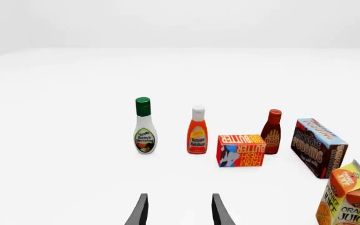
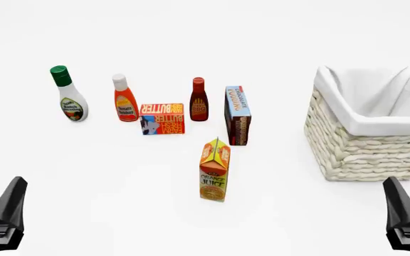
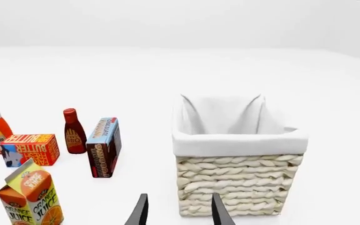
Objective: Pick the orange juice and place it in the basket.
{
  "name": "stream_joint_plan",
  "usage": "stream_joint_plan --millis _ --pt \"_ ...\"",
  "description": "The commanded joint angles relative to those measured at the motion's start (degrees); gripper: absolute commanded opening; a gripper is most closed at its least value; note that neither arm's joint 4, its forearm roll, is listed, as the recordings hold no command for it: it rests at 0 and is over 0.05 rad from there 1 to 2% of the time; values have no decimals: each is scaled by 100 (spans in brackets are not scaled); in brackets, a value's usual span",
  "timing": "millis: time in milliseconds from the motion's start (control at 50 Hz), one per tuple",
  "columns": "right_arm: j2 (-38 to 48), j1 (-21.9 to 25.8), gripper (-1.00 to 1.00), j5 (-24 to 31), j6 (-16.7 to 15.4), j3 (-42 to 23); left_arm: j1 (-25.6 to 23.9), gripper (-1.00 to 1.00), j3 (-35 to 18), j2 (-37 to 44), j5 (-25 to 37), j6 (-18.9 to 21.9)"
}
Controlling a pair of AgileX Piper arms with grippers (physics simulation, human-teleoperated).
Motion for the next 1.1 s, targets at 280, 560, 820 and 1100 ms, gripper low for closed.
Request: stream_joint_plan --millis 280,560,820,1100 --pt "1881 391 100 -1150 336 -303 -13 100 19 54 -70 0" --pt "2595 749 100 -1467 941 -460 -12 100 25 68 -90 -2" --pt "3586 1268 100 -1682 1445 -952 -12 100 28 49 -75 -2" --pt "4644 1793 100 -1496 2113 -1752 -12 100 27 39 -66 -2"
